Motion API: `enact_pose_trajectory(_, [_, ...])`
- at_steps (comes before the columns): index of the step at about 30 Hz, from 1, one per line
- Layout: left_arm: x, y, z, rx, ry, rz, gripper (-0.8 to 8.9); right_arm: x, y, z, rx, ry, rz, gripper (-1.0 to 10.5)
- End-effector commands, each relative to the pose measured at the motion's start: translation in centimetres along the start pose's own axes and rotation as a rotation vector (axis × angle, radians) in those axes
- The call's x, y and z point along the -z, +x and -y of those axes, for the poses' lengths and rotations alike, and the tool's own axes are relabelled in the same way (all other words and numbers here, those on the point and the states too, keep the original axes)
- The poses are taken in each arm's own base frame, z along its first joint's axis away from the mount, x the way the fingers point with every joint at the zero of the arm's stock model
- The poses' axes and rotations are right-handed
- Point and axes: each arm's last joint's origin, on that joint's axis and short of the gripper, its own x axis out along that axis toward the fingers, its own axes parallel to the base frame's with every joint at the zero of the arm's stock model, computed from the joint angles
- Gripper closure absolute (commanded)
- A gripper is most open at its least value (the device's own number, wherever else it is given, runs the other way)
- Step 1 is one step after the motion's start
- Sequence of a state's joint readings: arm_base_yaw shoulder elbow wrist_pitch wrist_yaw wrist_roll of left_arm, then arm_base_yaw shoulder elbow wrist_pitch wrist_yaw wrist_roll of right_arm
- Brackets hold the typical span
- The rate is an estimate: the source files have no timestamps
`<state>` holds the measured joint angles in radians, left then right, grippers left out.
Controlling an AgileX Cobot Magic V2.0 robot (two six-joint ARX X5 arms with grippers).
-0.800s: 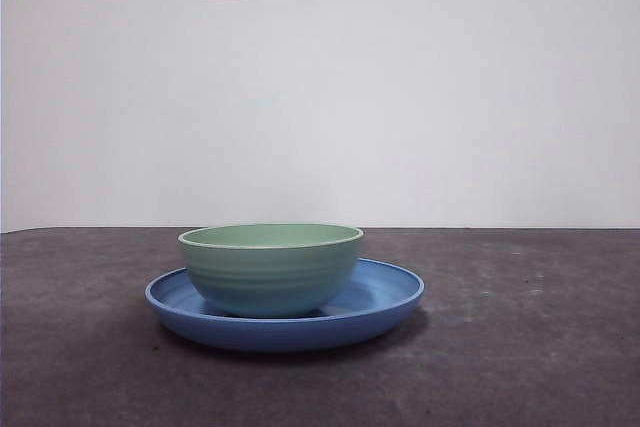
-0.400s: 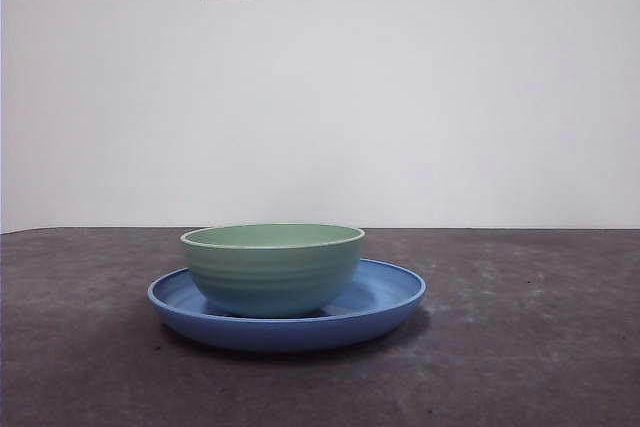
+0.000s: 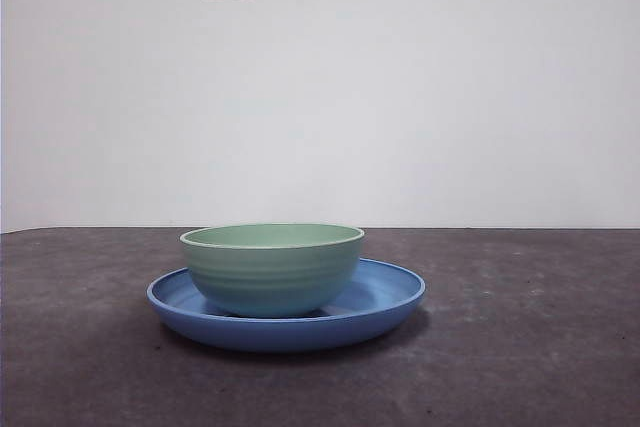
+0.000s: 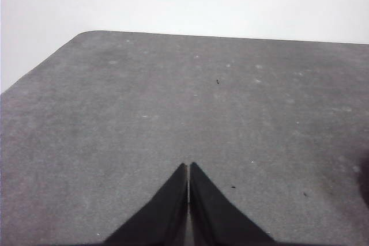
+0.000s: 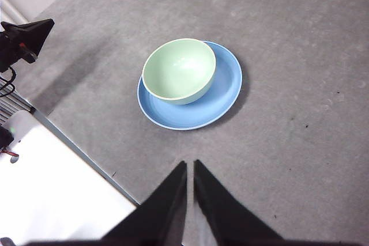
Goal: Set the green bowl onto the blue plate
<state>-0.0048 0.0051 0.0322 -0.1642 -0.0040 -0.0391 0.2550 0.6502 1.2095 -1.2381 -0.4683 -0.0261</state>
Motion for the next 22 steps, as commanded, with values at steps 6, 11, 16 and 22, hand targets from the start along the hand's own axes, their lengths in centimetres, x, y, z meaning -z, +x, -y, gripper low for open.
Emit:
enact_pose_trajectory(6, [0.6,0.2,0.0,-0.005,0.012,-0.011,8.07,0.2,-0.8,-0.2,0.023,-0.029,0.087,9.3])
enact_pose_trajectory(11, [0.6,0.2,0.0,-0.004,0.012,-0.011,8.07,2.3,-0.2,0.5,0.128,-0.061,0.271,9.3])
enact_pose_trajectory(16, [0.6,0.2,0.0,-0.004,0.012,-0.011,8.07,5.0,3.1,3.2,0.257,-0.159,0.516,9.3])
enact_pose_trajectory(22, [0.6,0.2,0.0,-0.004,0.012,-0.011,8.07,9.1,7.8,6.6,0.344,-0.28,0.729,9.3])
